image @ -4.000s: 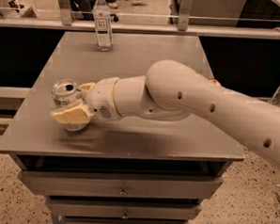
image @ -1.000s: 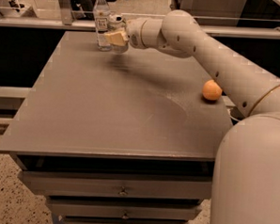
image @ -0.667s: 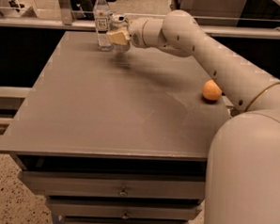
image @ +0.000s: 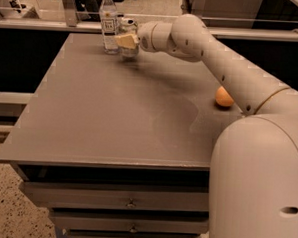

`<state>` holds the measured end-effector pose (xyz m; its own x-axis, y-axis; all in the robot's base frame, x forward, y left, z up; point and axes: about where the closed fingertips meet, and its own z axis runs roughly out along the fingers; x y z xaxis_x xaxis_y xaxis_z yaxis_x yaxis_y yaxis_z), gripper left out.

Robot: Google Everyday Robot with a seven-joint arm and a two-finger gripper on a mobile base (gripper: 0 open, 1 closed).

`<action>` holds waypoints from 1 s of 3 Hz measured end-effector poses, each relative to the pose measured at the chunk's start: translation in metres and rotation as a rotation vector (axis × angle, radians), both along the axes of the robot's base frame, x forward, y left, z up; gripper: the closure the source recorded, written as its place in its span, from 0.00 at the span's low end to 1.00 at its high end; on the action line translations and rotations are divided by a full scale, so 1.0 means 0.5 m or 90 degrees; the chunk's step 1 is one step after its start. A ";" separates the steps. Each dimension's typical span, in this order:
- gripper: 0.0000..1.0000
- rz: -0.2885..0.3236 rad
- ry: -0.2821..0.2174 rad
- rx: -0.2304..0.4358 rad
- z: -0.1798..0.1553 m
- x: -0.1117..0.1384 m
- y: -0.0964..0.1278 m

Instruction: Move 7up can near blue plastic bottle

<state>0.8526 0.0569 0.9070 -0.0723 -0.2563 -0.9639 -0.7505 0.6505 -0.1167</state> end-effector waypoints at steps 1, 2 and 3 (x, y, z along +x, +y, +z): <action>0.08 0.002 0.010 0.004 -0.016 0.010 0.011; 0.00 0.006 0.016 0.012 -0.027 0.011 0.019; 0.00 -0.012 0.009 0.009 -0.017 -0.005 -0.014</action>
Offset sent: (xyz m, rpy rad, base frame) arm 0.0071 0.0095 -0.0192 0.0353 0.0361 0.0092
